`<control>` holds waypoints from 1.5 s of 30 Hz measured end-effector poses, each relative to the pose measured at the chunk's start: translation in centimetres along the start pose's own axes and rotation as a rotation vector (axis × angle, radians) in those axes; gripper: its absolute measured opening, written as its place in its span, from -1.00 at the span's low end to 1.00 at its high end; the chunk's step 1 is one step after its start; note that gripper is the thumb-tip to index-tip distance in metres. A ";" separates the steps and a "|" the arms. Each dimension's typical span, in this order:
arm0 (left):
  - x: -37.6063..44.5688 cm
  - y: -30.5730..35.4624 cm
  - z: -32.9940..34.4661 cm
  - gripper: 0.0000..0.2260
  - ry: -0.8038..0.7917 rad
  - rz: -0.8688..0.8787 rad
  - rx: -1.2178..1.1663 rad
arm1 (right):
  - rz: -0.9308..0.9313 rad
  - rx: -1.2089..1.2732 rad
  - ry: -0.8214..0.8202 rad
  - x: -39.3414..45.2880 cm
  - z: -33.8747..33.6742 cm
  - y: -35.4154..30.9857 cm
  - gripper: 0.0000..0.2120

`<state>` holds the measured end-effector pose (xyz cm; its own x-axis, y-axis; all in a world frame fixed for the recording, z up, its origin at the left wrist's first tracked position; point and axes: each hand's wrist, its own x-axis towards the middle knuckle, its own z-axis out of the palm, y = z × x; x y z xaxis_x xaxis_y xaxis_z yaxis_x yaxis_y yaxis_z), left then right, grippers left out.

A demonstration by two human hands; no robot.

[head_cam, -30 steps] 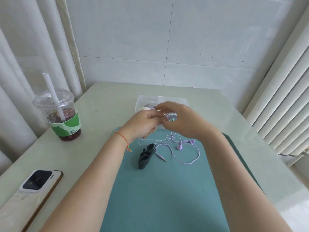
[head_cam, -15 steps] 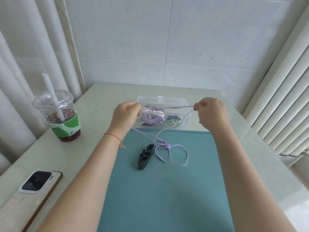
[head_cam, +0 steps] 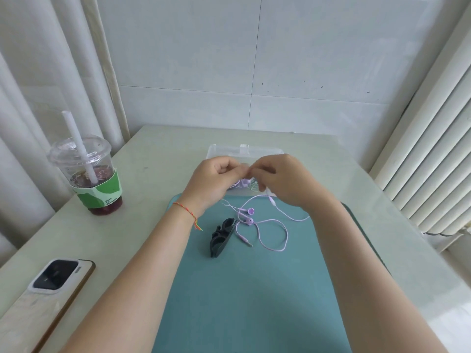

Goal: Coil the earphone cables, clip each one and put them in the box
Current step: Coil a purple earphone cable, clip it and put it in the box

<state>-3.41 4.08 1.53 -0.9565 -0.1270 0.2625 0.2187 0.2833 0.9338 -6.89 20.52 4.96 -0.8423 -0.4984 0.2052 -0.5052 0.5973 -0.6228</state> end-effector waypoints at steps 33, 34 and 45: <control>-0.4 -0.4 -0.2 -0.74 -0.405 -0.304 -0.292 | 0.193 0.451 0.125 0.8 0.7 1.7 -0.80; -0.4 -0.4 -0.2 -0.73 -0.417 -0.314 -0.298 | 0.189 0.446 0.128 0.7 0.8 1.6 -0.80; -0.5 0.2 -0.1 -0.72 -0.547 -0.271 -0.804 | 0.230 0.703 0.053 0.4 1.5 1.3 -0.84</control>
<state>-2.91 4.12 1.60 -0.9064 0.4184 0.0581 -0.1468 -0.4411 0.8853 -7.61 20.14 3.07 -0.9294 -0.3673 0.0368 -0.0908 0.1308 -0.9872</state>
